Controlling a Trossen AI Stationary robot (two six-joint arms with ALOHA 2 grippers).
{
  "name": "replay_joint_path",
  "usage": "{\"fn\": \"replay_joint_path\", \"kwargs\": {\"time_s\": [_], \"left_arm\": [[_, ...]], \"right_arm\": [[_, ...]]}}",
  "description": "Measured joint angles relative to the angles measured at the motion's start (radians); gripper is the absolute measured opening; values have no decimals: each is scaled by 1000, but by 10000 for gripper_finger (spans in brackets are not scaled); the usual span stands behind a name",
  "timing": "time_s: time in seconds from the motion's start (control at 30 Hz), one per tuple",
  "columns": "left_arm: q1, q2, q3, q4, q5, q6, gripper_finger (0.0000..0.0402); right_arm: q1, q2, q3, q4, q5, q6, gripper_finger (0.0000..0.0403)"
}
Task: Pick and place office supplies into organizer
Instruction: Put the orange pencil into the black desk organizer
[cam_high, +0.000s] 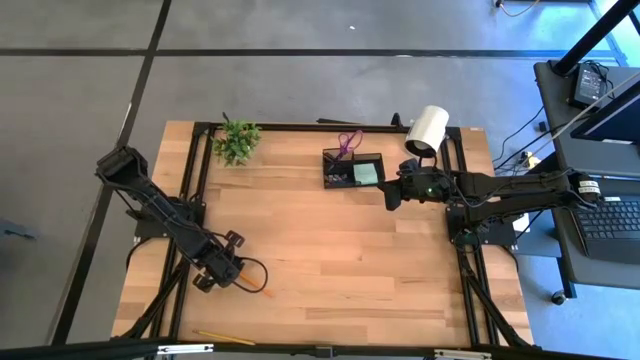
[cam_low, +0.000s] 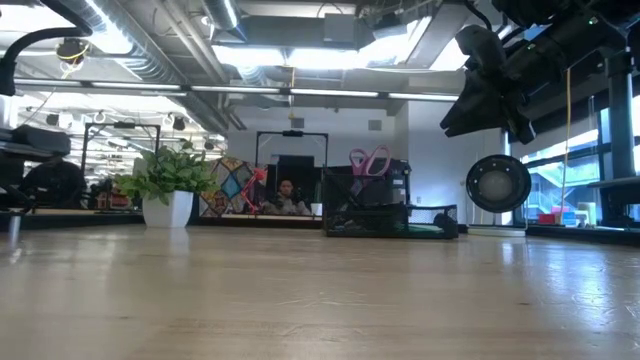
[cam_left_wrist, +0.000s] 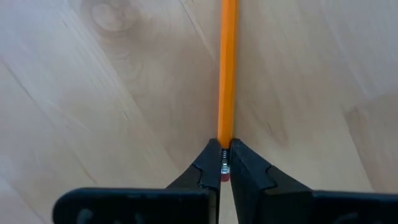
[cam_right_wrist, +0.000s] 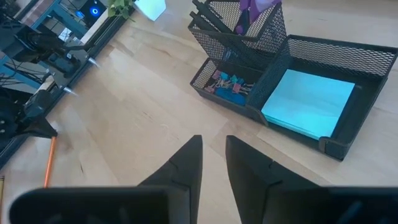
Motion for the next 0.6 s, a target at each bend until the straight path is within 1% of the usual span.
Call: {"fn": "replay_joint_path", "kwargs": {"time_s": [0.17, 0.27, 0.43, 0.6], "left_arm": [[0, -1, 0, -4, 3, 1, 12], [1, -1, 26, -44, 0, 2, 12], [20, -14, 85, -169, -61, 19, 12], [73, -51, 131, -239, -135, 58, 12]], "right_arm": [[0, 0, 0, 0, 0, 0, 76], [0, 0, 0, 1, 0, 0, 76], [0, 0, 0, 4, 0, 33, 76], [0, 0, 0, 27, -1, 107, 76]]}}
